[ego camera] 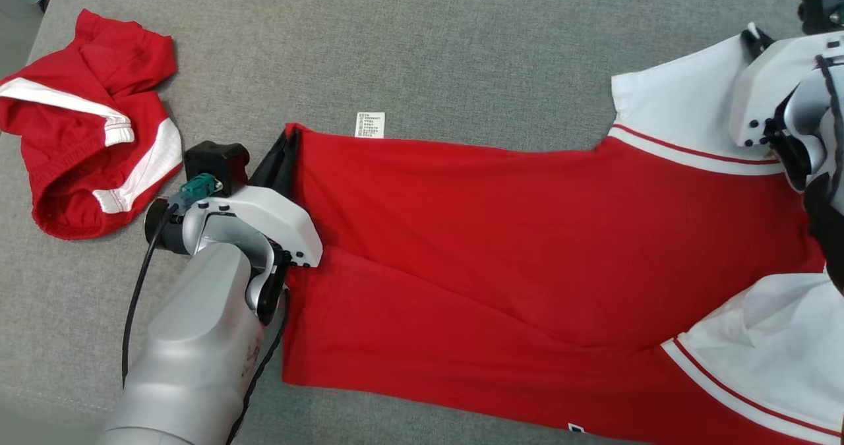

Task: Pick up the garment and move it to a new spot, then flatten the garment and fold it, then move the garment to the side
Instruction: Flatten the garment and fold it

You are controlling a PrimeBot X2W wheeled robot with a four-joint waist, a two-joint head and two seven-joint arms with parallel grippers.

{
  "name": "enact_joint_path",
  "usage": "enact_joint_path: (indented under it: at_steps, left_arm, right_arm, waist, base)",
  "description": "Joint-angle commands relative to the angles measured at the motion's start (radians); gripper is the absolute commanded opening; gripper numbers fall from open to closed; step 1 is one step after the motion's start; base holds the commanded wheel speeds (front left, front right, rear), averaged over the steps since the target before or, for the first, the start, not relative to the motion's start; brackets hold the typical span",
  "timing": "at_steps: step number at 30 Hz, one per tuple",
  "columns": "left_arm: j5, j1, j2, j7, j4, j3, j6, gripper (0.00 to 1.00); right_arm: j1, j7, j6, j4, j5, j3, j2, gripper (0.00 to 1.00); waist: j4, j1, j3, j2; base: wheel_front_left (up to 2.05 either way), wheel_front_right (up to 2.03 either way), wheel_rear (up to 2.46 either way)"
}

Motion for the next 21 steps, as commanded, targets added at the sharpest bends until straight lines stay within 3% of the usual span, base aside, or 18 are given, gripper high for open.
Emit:
enact_joint_path:
  at_steps: [1,8,16,19,21]
  left_arm:
    - [0.001,-0.013,0.009,0.000,-0.015,0.012,0.013,0.00]
    - [0.040,0.016,0.031,0.000,-0.098,0.074,0.035,0.00]
    - [0.091,0.099,0.047,0.000,-0.153,0.119,0.006,0.00]
    - [0.106,0.150,0.055,0.000,-0.168,0.138,-0.001,0.00]
    - [0.116,0.213,0.060,0.000,-0.179,0.158,-0.004,0.00]
  right_arm:
    - [-0.017,-0.034,-0.001,0.001,-0.011,-0.014,-0.011,0.00]
    - [-0.032,-0.217,-0.001,0.015,-0.075,-0.111,-0.017,0.00]
    - [0.080,-0.289,-0.001,0.011,-0.094,-0.180,0.051,0.00]
    - [0.157,-0.296,-0.001,-0.021,-0.072,-0.196,0.076,0.00]
    - [0.257,-0.296,-0.001,-0.106,-0.047,-0.208,0.088,0.00]
  waist:
    - [-0.004,0.0000,-0.001,0.0000]
    - [-0.038,0.0000,-0.029,0.0000]
    - [-0.094,0.0000,-0.123,0.0000]
    - [-0.117,0.0000,-0.178,0.0000]
    - [-0.141,0.0000,-0.231,0.0000]
  base:
    - [0.00,0.00,0.00]
    - [0.00,0.00,0.00]
    - [0.00,0.00,0.00]
    - [0.00,0.00,0.00]
    - [0.00,0.00,0.00]
